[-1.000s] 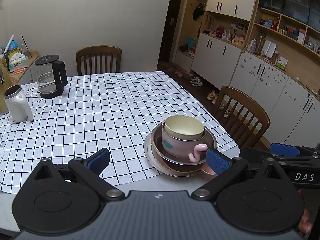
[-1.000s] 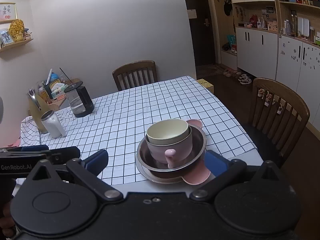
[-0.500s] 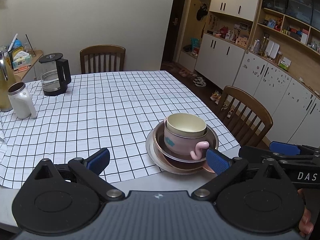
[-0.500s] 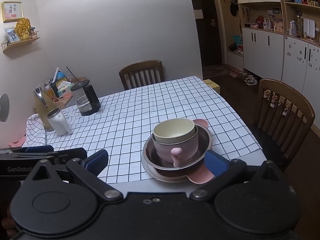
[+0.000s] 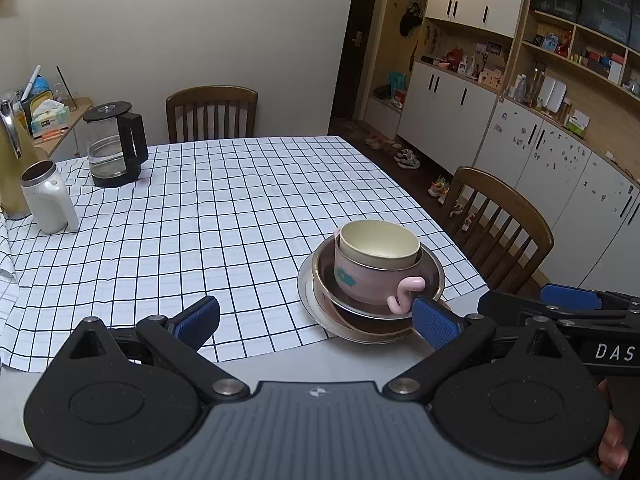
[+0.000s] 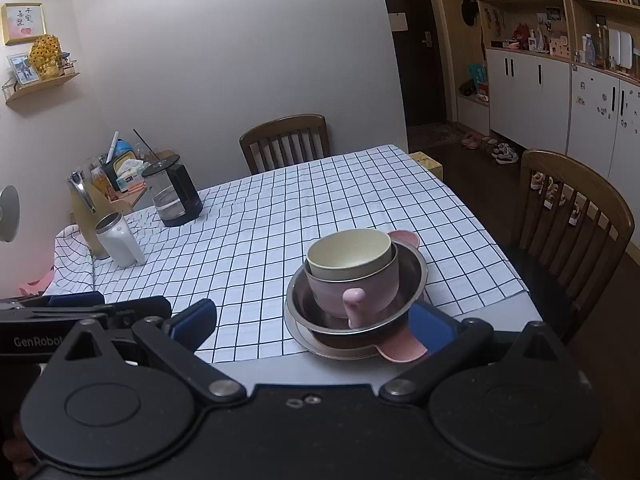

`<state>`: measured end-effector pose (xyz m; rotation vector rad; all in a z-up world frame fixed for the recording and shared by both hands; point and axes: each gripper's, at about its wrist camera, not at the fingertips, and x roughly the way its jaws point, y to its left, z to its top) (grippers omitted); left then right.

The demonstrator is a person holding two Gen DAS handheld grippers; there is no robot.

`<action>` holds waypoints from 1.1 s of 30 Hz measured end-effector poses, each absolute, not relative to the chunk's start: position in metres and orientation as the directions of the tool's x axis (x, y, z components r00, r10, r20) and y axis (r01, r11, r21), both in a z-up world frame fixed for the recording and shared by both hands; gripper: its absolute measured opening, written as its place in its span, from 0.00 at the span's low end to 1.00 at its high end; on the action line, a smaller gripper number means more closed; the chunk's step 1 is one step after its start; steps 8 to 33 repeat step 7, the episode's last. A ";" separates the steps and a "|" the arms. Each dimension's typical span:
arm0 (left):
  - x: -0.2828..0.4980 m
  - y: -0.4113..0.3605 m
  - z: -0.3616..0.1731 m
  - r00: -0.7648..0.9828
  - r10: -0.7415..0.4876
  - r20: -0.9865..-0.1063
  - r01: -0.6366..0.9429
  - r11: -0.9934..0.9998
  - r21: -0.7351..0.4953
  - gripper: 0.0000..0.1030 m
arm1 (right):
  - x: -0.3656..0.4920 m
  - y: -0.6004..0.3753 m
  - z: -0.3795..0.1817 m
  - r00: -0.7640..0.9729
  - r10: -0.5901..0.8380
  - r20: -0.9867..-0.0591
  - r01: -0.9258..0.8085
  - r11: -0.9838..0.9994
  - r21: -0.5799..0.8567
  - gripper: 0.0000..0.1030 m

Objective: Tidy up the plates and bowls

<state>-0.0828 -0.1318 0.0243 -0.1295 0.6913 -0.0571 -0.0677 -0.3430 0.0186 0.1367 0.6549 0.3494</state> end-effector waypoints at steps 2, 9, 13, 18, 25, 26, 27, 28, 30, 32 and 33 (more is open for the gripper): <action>-0.082 -0.132 0.023 0.767 -0.097 -0.635 0.010 0.990 -0.140 1.00 | -0.068 -0.344 0.017 0.734 0.363 -0.574 -0.274 0.932 0.239 1.00; -0.081 -0.132 0.022 0.761 -0.101 -0.641 0.009 0.989 -0.146 1.00 | -0.067 -0.344 0.017 0.731 0.367 -0.576 -0.276 0.930 0.243 1.00; -0.081 -0.132 0.022 0.761 -0.101 -0.641 0.009 0.989 -0.146 1.00 | -0.067 -0.344 0.017 0.731 0.367 -0.576 -0.276 0.930 0.243 1.00; -0.081 -0.132 0.022 0.761 -0.101 -0.641 0.009 0.989 -0.146 1.00 | -0.067 -0.344 0.017 0.731 0.367 -0.576 -0.276 0.930 0.243 1.00; -0.081 -0.132 0.022 0.761 -0.101 -0.641 0.009 0.989 -0.146 1.00 | -0.067 -0.344 0.017 0.731 0.367 -0.576 -0.276 0.930 0.243 1.00; -0.081 -0.132 0.022 0.761 -0.101 -0.641 0.009 0.989 -0.146 1.00 | -0.067 -0.344 0.017 0.731 0.367 -0.576 -0.276 0.930 0.243 1.00; -0.081 -0.132 0.022 0.761 -0.101 -0.641 0.009 0.989 -0.146 1.00 | -0.067 -0.344 0.017 0.731 0.367 -0.576 -0.276 0.930 0.243 1.00; -0.081 -0.132 0.022 0.761 -0.101 -0.641 0.009 0.989 -0.146 1.00 | -0.067 -0.344 0.017 0.731 0.367 -0.576 -0.276 0.930 0.243 1.00; -0.081 -0.132 0.022 0.761 -0.101 -0.641 0.009 0.989 -0.146 1.00 | -0.067 -0.344 0.017 0.731 0.367 -0.576 -0.276 0.930 0.243 1.00; -0.081 -0.132 0.022 0.761 -0.101 -0.641 0.009 0.989 -0.146 1.00 | -0.067 -0.344 0.017 0.731 0.367 -0.576 -0.276 0.930 0.243 1.00; -0.081 -0.132 0.022 0.761 -0.101 -0.641 0.009 0.989 -0.146 1.00 | -0.067 -0.344 0.017 0.731 0.367 -0.576 -0.276 0.930 0.243 1.00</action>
